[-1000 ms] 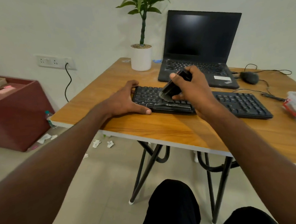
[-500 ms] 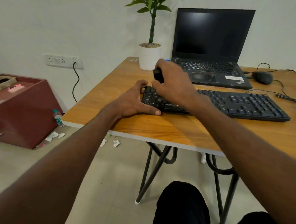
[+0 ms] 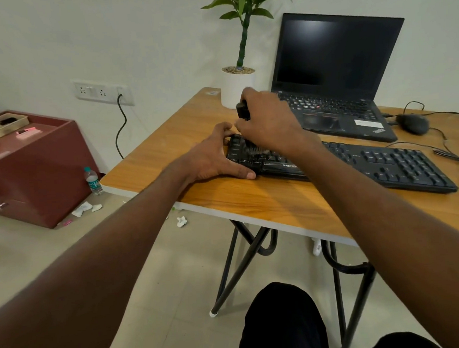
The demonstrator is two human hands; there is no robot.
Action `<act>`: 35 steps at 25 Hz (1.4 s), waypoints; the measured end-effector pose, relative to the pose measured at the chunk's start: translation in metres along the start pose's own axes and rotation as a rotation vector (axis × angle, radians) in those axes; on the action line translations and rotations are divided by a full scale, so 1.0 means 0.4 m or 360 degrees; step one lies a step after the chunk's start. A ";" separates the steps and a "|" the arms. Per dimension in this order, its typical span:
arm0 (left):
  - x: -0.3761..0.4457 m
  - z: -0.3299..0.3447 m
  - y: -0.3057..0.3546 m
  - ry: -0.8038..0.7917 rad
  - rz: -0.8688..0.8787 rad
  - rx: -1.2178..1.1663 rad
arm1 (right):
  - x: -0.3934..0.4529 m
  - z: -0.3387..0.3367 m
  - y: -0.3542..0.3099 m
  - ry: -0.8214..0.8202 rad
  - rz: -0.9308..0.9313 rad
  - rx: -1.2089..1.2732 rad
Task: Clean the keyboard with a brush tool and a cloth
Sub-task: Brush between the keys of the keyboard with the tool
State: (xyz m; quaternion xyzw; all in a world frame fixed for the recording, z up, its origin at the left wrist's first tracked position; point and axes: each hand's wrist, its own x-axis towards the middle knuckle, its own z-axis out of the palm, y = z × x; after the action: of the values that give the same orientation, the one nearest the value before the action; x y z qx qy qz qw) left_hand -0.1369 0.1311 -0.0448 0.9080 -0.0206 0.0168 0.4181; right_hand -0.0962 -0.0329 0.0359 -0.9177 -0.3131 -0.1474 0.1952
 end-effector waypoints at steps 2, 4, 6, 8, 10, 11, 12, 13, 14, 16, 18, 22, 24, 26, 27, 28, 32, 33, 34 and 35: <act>0.000 0.001 0.002 0.0005 0.0002 -0.0011 | 0.002 0.007 -0.011 -0.0015 0.0070 0.0272; 0.001 0.001 0.003 0.0006 0.0002 -0.0041 | -0.004 0.023 -0.017 -0.0060 0.0249 0.0698; 0.000 0.002 0.005 -0.0003 0.0001 -0.0054 | -0.007 0.026 -0.004 -0.0056 0.0270 0.0664; 0.002 0.001 0.003 -0.0010 -0.0002 -0.0066 | -0.007 0.013 0.008 -0.0030 0.0170 0.0243; 0.001 -0.002 0.003 -0.0015 -0.0012 -0.0070 | -0.006 0.007 0.014 0.0034 0.0097 -0.0012; 0.000 -0.001 0.004 -0.0013 -0.0012 -0.0059 | -0.007 0.006 0.011 0.0025 0.0084 0.0008; -0.001 0.000 0.006 -0.0002 -0.0007 -0.0046 | -0.008 0.002 0.004 -0.0009 0.0092 0.0132; -0.001 0.000 0.007 0.0004 -0.0002 -0.0033 | -0.006 0.001 -0.002 -0.0054 0.0124 0.0341; -0.001 0.000 0.008 0.0002 -0.0005 -0.0027 | -0.007 0.001 -0.009 -0.0094 0.0165 0.0581; 0.001 0.001 0.005 0.0006 0.0007 -0.0033 | -0.019 0.007 -0.015 -0.0096 0.0203 0.0851; 0.004 0.000 0.003 -0.0004 0.0014 -0.0033 | -0.036 0.000 -0.002 -0.0085 0.0193 0.0721; 0.008 0.000 0.003 -0.0023 0.0014 -0.0051 | -0.061 -0.045 0.052 0.0080 0.0208 0.0164; 0.007 0.000 0.003 -0.0027 0.0006 -0.0048 | -0.081 -0.040 0.057 0.0114 0.0244 0.0565; 0.008 0.000 0.002 -0.0025 -0.0004 -0.0049 | -0.103 -0.023 0.053 0.0121 0.0203 0.0709; 0.008 0.000 0.002 -0.0022 -0.0011 -0.0049 | -0.110 -0.021 0.057 0.0118 0.0162 0.0543; 0.009 0.001 0.002 -0.0020 -0.0017 -0.0046 | -0.114 -0.025 0.066 0.0114 0.0149 0.0336; 0.007 0.000 0.007 -0.0006 -0.0024 -0.0032 | -0.117 -0.046 0.085 0.0204 0.0195 -0.0039; 0.007 0.001 0.007 -0.0005 -0.0014 -0.0035 | -0.117 -0.043 0.078 0.0199 0.0152 0.0018; 0.006 0.002 0.006 -0.0008 -0.0012 -0.0043 | -0.117 -0.037 0.068 0.0182 0.0106 0.0126; 0.006 0.001 0.005 -0.0014 -0.0012 -0.0051 | -0.114 -0.029 0.055 0.0164 0.0082 0.0288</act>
State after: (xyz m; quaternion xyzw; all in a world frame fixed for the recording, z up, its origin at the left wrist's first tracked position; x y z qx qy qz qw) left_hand -0.1347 0.1294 -0.0433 0.9014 -0.0192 0.0108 0.4325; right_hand -0.1188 -0.0779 0.0225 -0.8953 -0.2909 -0.1606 0.2968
